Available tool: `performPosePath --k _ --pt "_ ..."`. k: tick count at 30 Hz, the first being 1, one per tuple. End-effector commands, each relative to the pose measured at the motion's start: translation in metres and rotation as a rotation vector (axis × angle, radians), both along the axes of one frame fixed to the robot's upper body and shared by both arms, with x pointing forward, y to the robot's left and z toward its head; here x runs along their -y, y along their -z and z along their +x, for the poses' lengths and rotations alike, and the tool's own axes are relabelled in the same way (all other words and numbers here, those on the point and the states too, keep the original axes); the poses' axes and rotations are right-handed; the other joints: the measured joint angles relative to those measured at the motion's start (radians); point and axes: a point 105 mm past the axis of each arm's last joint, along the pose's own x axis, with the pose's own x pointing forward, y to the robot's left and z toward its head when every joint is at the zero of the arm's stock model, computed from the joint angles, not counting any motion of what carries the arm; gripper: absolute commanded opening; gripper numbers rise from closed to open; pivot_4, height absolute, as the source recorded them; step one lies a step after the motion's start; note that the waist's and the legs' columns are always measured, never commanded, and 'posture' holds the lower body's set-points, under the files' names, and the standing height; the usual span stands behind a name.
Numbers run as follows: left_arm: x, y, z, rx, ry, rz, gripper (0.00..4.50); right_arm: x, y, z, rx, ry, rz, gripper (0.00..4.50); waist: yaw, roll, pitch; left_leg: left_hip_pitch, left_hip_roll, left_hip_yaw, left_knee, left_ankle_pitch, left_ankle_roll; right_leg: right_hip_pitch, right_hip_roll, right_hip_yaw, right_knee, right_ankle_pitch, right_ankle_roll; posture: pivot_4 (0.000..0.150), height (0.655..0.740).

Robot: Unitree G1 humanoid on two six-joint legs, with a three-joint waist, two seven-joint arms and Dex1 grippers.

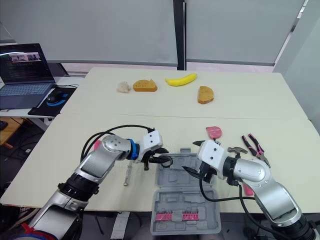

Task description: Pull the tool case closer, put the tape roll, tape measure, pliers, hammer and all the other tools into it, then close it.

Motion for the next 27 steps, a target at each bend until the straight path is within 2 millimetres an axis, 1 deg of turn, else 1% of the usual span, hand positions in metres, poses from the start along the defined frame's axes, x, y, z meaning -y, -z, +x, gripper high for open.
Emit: performPosePath --k 1,5,8,11,15,20,27 --pt "0.001 -0.018 -0.004 0.059 0.005 -0.152 1.59 0.001 -0.009 0.001 0.048 -0.006 0.010 4.50 0.000 0.000 0.000 0.000 0.000 0.000 0.000 0.000 0.000 0.000 0.000 0.000 0.000 0.000 0.000 0.150 0.7400" --pt "-0.003 -0.010 0.000 0.094 -0.069 -0.289 1.59 0.005 -0.007 0.004 0.043 -0.007 -0.002 4.50 0.003 0.000 0.000 0.000 0.000 0.000 0.000 0.000 0.000 -0.001 -0.001 0.000 -0.001 0.000 0.000 0.150 0.7400" --pt "-0.003 0.006 0.002 0.108 -0.099 -0.309 1.59 0.007 -0.005 0.005 0.037 -0.012 -0.019 4.50 0.005 0.000 0.000 0.000 0.000 0.000 0.000 0.000 0.000 0.000 -0.001 -0.001 -0.001 0.000 0.000 0.150 0.7400" --pt "-0.001 0.016 0.007 0.131 -0.114 -0.317 1.59 0.007 -0.004 0.005 0.037 -0.015 -0.029 4.50 0.006 0.000 0.000 0.000 -0.001 0.000 0.000 0.000 0.000 0.000 -0.001 -0.001 -0.001 0.000 0.000 0.150 0.7400" --pt "-0.002 0.032 0.005 0.134 -0.103 -0.271 1.59 0.009 -0.005 0.005 0.041 -0.001 -0.024 4.50 0.004 0.000 0.000 0.000 -0.001 0.000 0.000 0.000 0.000 0.000 -0.001 -0.001 -0.001 0.000 0.000 0.150 0.7400" --pt "-0.006 0.045 0.002 0.132 -0.092 -0.223 1.59 0.010 -0.004 0.002 0.037 0.006 -0.025 4.50 0.005 0.000 0.000 0.000 -0.001 0.000 0.000 0.000 0.000 0.000 -0.001 -0.001 -0.001 0.000 0.000 0.150 0.7400" --pt "-0.001 0.066 -0.002 0.090 -0.080 -0.178 1.59 0.011 -0.004 0.002 0.038 0.018 -0.026 4.50 0.005 0.000 0.000 0.000 -0.001 0.000 0.000 0.000 0.000 0.000 -0.001 -0.001 -0.001 0.000 0.000 0.150 0.7400"
